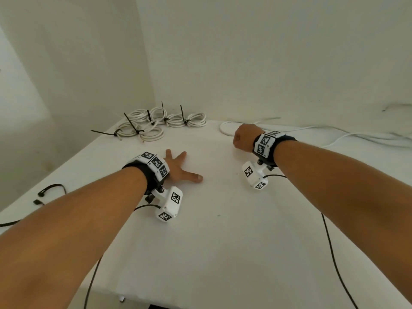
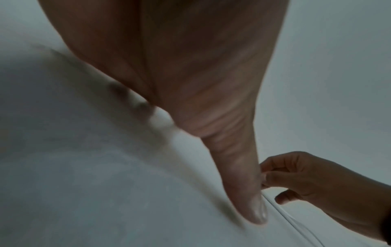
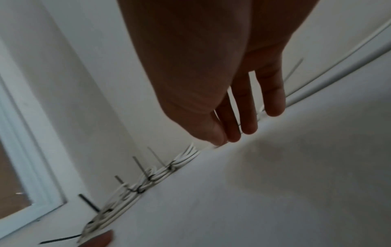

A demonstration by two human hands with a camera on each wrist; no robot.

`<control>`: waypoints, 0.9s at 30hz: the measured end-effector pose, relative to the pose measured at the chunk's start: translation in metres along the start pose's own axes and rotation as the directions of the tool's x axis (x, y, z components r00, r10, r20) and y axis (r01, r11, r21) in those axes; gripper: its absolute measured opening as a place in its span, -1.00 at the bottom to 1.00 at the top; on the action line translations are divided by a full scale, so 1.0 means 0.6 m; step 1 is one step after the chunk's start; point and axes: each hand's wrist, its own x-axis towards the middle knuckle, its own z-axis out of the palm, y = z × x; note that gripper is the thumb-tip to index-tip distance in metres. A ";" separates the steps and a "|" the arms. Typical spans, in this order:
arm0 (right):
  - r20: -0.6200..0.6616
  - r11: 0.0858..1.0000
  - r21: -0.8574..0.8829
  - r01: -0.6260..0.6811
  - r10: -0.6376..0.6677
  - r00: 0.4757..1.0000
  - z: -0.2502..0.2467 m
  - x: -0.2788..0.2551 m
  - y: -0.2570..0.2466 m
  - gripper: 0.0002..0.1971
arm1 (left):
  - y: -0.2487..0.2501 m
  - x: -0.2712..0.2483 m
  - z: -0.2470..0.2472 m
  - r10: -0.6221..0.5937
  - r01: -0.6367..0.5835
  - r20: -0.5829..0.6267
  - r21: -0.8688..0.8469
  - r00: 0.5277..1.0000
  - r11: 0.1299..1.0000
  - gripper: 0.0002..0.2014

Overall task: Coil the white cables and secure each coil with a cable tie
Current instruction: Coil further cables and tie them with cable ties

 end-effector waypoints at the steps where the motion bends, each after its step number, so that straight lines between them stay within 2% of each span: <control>1: -0.005 1.000 -0.020 -0.024 0.024 1.000 0.001 0.012 0.013 -0.72 | 0.000 0.003 0.001 -0.009 0.009 0.001 -0.007 1.000 1.000 0.16; 4: -0.008 0.998 -0.051 -0.047 0.046 0.999 0.007 0.056 0.029 -0.71 | -0.002 0.011 0.008 -0.022 0.022 -0.005 -0.013 1.000 1.000 0.20; 8: 0.009 0.999 -0.053 0.007 -0.007 1.000 0.014 0.109 0.019 -0.63 | 0.000 0.011 0.005 -0.019 0.019 0.012 -0.016 1.000 1.000 0.18; 12: 0.035 0.997 -0.071 0.005 -0.003 0.999 0.024 0.159 0.014 -0.68 | 0.001 0.007 -0.011 -0.016 0.015 0.046 0.021 0.999 1.000 0.14; 15: 0.026 1.000 0.008 0.022 -0.022 0.999 0.008 0.128 -0.013 -0.78 | 0.001 0.010 -0.013 -0.014 0.013 0.046 0.034 0.999 0.999 0.14; 21: 0.052 0.953 0.283 0.112 -0.132 0.990 -0.021 0.065 -0.055 -0.75 | 0.002 0.009 -0.015 -0.019 0.020 0.042 -0.009 0.999 1.000 0.05; 24: 0.046 0.827 0.552 0.110 -0.162 0.986 -0.032 0.029 -0.072 -0.82 | 0.001 0.014 -0.013 -0.033 0.036 0.039 -0.090 0.999 0.995 -0.05; 27: 0.066 0.588 0.806 0.059 -0.188 0.980 -0.035 -0.005 -0.089 -0.84 | -0.007 0.020 -0.015 0.004 -0.014 -0.043 -0.237 0.999 0.972 -0.21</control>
